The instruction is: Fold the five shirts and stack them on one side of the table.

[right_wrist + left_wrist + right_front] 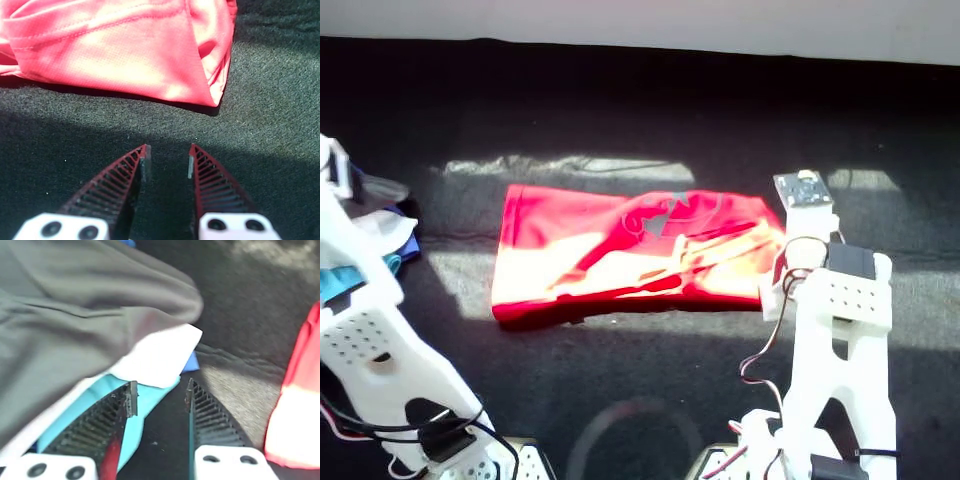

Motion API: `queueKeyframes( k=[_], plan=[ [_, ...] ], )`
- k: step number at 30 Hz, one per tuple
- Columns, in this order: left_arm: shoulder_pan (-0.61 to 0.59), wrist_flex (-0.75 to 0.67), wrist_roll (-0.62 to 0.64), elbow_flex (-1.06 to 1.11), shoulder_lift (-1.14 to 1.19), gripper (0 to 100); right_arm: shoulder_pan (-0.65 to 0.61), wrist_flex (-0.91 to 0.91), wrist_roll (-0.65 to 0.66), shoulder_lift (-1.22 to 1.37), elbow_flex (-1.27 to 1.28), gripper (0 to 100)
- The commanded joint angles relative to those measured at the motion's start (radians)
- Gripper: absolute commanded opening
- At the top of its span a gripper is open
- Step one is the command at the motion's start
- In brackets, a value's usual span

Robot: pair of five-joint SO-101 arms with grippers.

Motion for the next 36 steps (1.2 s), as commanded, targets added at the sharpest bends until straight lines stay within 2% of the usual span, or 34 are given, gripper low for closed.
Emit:
queueKeyframes(
  k=[1,5,9,18,27,31,36],
  plan=[
    [0.163,0.006,0.032,0.34,-0.236,17,0.041,-0.008,-0.029,-0.03,-0.004,13.1],
    [0.312,-0.009,0.066,0.618,-0.321,17,0.09,-0.008,-0.026,-0.03,-0.004,13.1],
    [0.352,-0.149,0.112,0.748,-0.294,17,0.117,-0.008,-0.026,-0.03,-0.004,13.1],
    [0.45,-0.181,0.132,0.759,-0.16,17,0.114,-0.007,-0.026,-0.03,-0.004,13.1],
    [0.458,-0.269,0.157,0.746,-0.07,17,0.116,-0.004,-0.026,-0.03,0.001,13.1],
    [0.453,-0.316,0.242,0.745,-0.013,17,0.114,-0.002,-0.026,-0.03,0.002,13.1],
    [0.453,-0.341,0.284,0.745,0.042,17,0.116,-0.002,-0.026,-0.03,-0.001,13.1]
  ],
)
